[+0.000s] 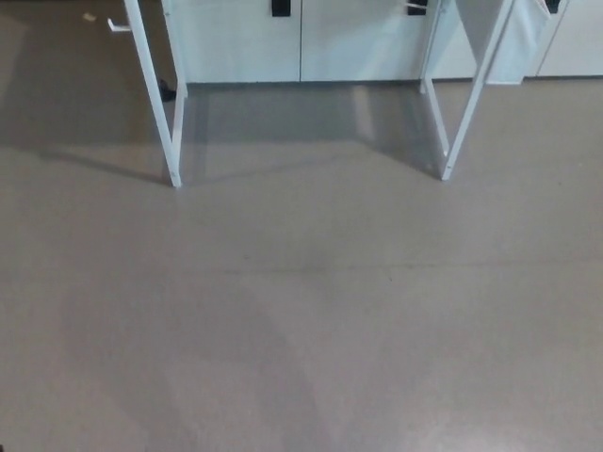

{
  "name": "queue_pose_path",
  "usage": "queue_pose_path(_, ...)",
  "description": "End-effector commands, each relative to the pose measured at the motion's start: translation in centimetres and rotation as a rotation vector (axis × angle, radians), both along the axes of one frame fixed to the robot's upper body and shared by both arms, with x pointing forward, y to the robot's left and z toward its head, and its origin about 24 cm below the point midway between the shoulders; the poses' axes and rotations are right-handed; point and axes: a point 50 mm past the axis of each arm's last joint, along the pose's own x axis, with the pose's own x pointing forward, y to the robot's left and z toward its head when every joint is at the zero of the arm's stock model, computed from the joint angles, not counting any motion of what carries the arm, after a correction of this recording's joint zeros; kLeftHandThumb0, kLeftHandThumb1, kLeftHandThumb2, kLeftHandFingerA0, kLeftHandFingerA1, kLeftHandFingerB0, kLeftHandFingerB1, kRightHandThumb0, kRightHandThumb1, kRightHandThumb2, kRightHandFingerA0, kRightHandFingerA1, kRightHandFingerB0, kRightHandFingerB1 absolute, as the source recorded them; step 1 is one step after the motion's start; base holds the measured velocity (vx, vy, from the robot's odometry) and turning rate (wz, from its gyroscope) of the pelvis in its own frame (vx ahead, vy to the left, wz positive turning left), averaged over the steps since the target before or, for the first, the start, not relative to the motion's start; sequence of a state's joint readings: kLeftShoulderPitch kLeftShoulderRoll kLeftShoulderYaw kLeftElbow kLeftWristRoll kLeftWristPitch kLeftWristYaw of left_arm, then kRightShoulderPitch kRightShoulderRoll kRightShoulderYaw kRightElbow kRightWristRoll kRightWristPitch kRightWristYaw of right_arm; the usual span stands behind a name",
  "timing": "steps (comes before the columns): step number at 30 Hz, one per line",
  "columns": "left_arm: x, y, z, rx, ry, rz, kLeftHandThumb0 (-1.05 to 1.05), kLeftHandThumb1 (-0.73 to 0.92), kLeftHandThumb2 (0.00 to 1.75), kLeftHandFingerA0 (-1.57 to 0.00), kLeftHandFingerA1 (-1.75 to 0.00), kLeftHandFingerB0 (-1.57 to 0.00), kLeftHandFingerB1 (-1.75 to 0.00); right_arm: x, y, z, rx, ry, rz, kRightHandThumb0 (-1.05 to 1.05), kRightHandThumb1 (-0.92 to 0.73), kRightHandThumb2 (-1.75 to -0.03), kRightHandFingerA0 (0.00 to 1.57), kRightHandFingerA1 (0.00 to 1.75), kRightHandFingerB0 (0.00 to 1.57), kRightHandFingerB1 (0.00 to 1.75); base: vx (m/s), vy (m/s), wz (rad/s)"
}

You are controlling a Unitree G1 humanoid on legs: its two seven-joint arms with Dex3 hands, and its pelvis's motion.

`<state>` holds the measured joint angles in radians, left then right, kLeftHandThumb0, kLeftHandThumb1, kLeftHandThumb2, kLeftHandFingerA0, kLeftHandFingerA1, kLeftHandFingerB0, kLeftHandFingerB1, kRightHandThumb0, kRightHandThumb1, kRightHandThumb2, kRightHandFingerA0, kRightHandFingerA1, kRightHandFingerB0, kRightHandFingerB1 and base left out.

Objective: The robot walk towards a table in front and pick up a black pencil case on the left hand side and put the pencil case into a small container on the right hand side

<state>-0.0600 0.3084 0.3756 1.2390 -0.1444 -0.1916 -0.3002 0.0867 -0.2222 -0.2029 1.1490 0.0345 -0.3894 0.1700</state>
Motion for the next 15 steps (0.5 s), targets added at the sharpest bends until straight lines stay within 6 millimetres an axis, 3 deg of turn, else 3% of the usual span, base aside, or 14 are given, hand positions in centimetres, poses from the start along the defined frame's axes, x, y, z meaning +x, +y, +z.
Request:
queue_pose_path(1, -0.01, 0.33, 0.16, -0.006, -0.008, 0.020, -0.03, 0.34, 0.83, -0.27, -0.57, -0.16, -0.50, -0.17, -0.44, 0.13, -0.007, -0.004, -0.016, -0.28, -0.49, -0.54, 0.43, 0.44, 0.28, 0.35, 0.11, -0.122, 0.10)
queue_pose_path(2, 0.07, 0.37, 0.21, -0.011, -0.013, 0.023, -0.04, 0.50, 0.54, -0.36, -0.40, -0.29, -0.32, -0.08, -0.39, 0.12, -0.009, -0.003, -0.014, -0.29, -0.48, -0.54, 0.43, 0.44, 0.28, 0.35, 0.29, -0.150, 0.24)
queue_pose_path(3, 0.09, 0.37, 0.23, -0.011, -0.014, 0.020, -0.04, 0.34, 0.83, -0.26, -0.56, -0.15, -0.50, -0.07, -0.39, 0.12, -0.015, -0.001, -0.010, -0.29, -0.49, -0.54, 0.43, 0.43, 0.28, 0.34, 0.33, -0.161, -0.17)
queue_pose_path(7, 0.31, 0.44, 0.33, -0.009, -0.016, 0.019, -0.04, 0.34, 0.83, -0.27, -0.57, -0.16, -0.50, 0.09, -0.36, 0.15, -0.015, -0.005, -0.009, -0.28, -0.49, -0.54, 0.44, 0.43, 0.27, 0.34, 0.29, -0.140, 0.02)
queue_pose_path(9, 0.32, 0.37, 0.30, -0.014, -0.019, 0.020, -0.04, 0.33, 0.83, -0.29, -0.58, -0.16, -0.50, 0.05, -0.47, 0.18, -0.018, -0.004, -0.009, -0.29, -0.48, -0.54, 0.44, 0.43, 0.28, 0.35, 0.26, -0.091, -0.02)
queue_pose_path(10, 0.38, 0.39, 0.31, -0.004, -0.013, 0.018, -0.07, 0.49, 0.54, -0.40, -0.40, -0.30, -0.32, 0.14, -0.47, 0.19, -0.019, -0.005, -0.009, -0.29, -0.48, -0.54, 0.43, 0.44, 0.28, 0.35, 0.26, -0.047, -0.06)
queue_pose_path(11, 0.43, 0.39, 0.31, 0.003, -0.010, 0.017, -0.03, 0.35, 0.85, -0.30, -0.58, -0.17, -0.51, 0.22, -0.46, 0.21, -0.021, -0.006, -0.009, -0.29, -0.48, -0.54, 0.44, 0.43, 0.28, 0.35, 0.24, -0.012, -0.07)
queue_pose_path(14, 0.63, 0.39, 0.39, 0.004, -0.016, 0.018, -0.04, 0.34, 0.83, -0.29, -0.57, -0.16, -0.50, 0.40, -0.42, 0.21, -0.025, -0.007, -0.008, -0.30, -0.48, -0.54, 0.44, 0.43, 0.28, 0.35, 0.25, 0.065, -0.18)
queue_pose_path(15, 0.68, 0.39, 0.41, 0.004, -0.017, 0.019, -0.05, 0.50, 0.54, -0.41, -0.40, -0.30, -0.32, 0.44, -0.40, 0.19, -0.021, -0.008, -0.013, -0.29, -0.47, -0.54, 0.45, 0.44, 0.28, 0.35, 0.24, 0.141, -0.15)
